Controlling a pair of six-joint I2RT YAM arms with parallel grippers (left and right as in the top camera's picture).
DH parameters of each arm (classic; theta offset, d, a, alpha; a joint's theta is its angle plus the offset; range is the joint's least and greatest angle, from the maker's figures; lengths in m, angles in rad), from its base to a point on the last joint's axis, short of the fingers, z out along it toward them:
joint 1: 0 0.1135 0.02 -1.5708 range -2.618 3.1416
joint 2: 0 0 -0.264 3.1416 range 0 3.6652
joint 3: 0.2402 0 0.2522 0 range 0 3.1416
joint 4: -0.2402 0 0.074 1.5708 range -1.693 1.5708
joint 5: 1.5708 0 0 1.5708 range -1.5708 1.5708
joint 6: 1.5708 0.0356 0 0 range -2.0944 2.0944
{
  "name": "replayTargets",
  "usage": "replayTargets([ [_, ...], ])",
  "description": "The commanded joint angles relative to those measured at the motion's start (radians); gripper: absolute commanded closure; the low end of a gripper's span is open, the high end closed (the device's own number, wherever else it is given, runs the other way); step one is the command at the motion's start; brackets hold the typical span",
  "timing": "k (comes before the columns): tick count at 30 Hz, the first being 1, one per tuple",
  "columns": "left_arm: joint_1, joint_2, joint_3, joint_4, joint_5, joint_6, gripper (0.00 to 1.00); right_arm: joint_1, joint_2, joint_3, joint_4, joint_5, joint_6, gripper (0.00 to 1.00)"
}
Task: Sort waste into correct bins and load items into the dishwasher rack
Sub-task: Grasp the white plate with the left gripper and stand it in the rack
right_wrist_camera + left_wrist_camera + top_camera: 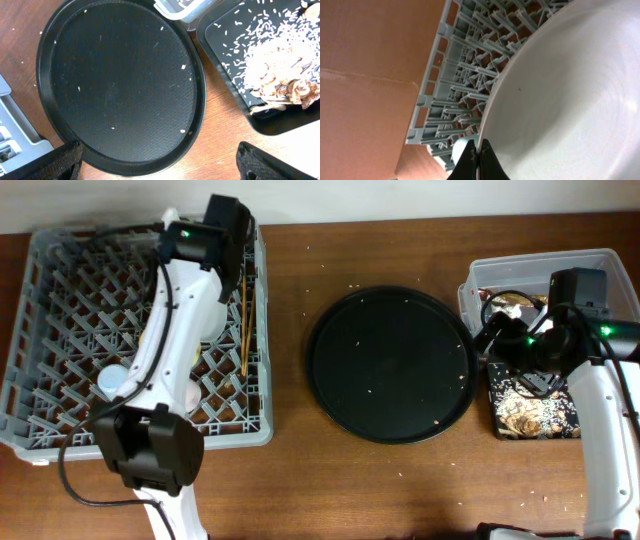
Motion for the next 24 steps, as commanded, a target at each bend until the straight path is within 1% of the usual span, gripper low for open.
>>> replayTargets([
  [1,-0.039,0.002,-0.079,0.032,-0.060,-0.021,1.00,-0.002,0.002,0.014,0.000,-0.006,0.000,0.02],
  [3,-0.067,0.001,-0.080,0.024,-0.058,-0.021,0.98,-0.002,0.002,0.014,0.000,-0.006,0.001,0.02],
  [4,-0.082,0.000,-0.080,0.023,-0.056,-0.022,0.87,-0.002,0.002,0.014,0.000,-0.006,0.001,0.02],
  [5,-0.094,-0.001,-0.080,0.020,-0.048,-0.022,0.70,-0.002,0.002,0.014,0.000,-0.006,0.000,0.02],
  [6,-0.108,-0.006,-0.080,0.018,-0.013,-0.022,0.49,-0.002,0.002,0.014,0.000,-0.006,0.000,0.02],
  [7,-0.114,-0.014,-0.080,0.018,0.032,-0.022,0.37,-0.002,0.002,0.014,0.000,-0.006,0.000,0.02],
  [10,-0.111,-0.056,-0.080,0.034,0.233,-0.022,0.01,-0.002,0.002,0.014,0.001,-0.006,-0.009,0.02],
  [12,-0.091,-0.103,-0.078,0.050,0.386,-0.021,0.01,-0.002,0.002,0.014,0.008,-0.006,-0.064,0.02],
  [13,-0.069,-0.153,-0.077,0.069,0.538,0.017,0.01,-0.002,0.001,0.014,0.003,-0.027,-0.138,0.02],
  [14,-0.042,-0.219,-0.077,0.097,0.723,0.111,0.01,-0.001,-0.006,0.014,0.011,-0.118,-0.259,0.01],
  [15,-0.022,-0.270,-0.077,0.105,0.822,0.162,0.01,0.000,-0.016,0.014,0.016,-0.219,-0.359,0.02],
  [16,-0.004,-0.328,-0.077,0.103,0.885,0.202,0.01,0.002,-0.039,0.014,0.018,-0.320,-0.439,0.02],
  [18,0.007,-0.422,-0.077,0.077,0.903,0.240,0.01,0.016,-0.103,0.014,0.018,-0.391,-0.502,0.02],
  [20,0.006,-0.530,-0.077,0.023,0.865,0.243,0.01,0.033,-0.183,0.014,0.013,-0.383,-0.510,0.02],
  [24,0.006,-0.635,-0.077,-0.032,0.854,0.242,0.01,0.060,-0.328,0.014,0.011,-0.383,-0.508,0.01],
])
